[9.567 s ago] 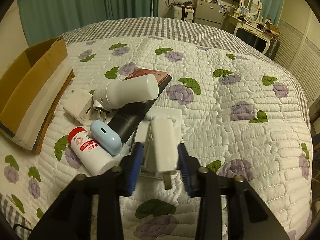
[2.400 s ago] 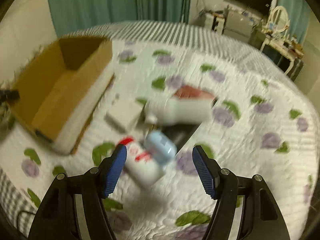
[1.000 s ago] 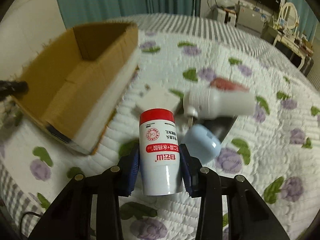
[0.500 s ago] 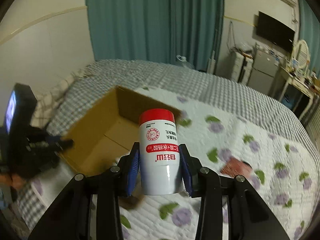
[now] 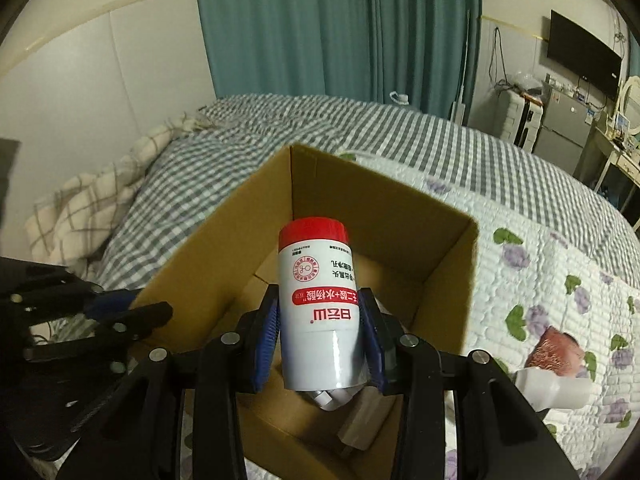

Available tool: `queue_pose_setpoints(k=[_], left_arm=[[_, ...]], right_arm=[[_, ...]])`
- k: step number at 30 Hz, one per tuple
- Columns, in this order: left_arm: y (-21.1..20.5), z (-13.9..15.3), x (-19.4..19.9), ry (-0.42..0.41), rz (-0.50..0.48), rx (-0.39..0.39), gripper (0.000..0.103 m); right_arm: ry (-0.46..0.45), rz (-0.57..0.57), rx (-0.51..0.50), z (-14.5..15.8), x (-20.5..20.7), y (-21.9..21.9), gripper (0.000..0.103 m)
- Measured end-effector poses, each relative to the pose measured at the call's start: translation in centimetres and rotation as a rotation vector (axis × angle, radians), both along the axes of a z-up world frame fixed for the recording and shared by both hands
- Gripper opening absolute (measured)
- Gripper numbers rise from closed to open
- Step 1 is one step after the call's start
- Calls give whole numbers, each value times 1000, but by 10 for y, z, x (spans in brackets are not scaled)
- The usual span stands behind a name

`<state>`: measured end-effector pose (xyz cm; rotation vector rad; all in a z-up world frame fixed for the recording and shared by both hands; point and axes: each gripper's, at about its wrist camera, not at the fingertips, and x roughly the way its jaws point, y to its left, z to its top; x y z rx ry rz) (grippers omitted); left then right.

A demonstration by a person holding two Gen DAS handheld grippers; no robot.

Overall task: Organize rigid objects
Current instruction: 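Carry the pill bottle into the box and release it, then grasp the light-blue earbud case with the right gripper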

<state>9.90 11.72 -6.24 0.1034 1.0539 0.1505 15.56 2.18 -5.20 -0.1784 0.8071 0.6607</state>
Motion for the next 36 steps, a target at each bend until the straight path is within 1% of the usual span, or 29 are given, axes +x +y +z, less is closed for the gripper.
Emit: queue_pose_setpoints(k=[4,8,11,12,13,14,19,20,21,24,27,31,33,36], left_arm=[[1,0,0,-2,1,-3,8],[1,0,0,-1,1,-3,8],[1,0,0,-1,1,-3,8],[1,0,0,-1,2,-3,8],[1,0,0,-1,3,-4,8],[2,-1,1,4,1,-13,8],[5,-2,0,1,5,-9,8],[4,-1,0,1,4,-8,8],[4,-1,-1,0,4,-9,8],[4,-1,0,1,5,-5,8],[4,-1,0,2,7,-4,8],[4,-1,0,3,9,-1,8],[4,-1,1,5,11,3,8],[2,-1,1,8,13,10,8]], right_arm=[[17,-3,-14,-11,3,3,37],[16,-5,-14,-11,3,3,37],[18,8,5,-7,2,1,40],[15,6,19,-5,1,0,48],[6,4,34,-1,-1,-3,54],[-9,0,48,5,-3,-7,64],[-79,-27,63,37,-13,-33,68],[-94,-37,63,43,-14,-40,71],[-110,-47,63,49,-16,-48,74],[-160,-86,59,65,-23,-78,77],[-195,-135,33,73,-25,-108,78],[-209,-218,-17,66,-25,-151,79],[-192,-260,-40,53,-22,-172,79],[-143,-319,-73,23,-16,-196,79]])
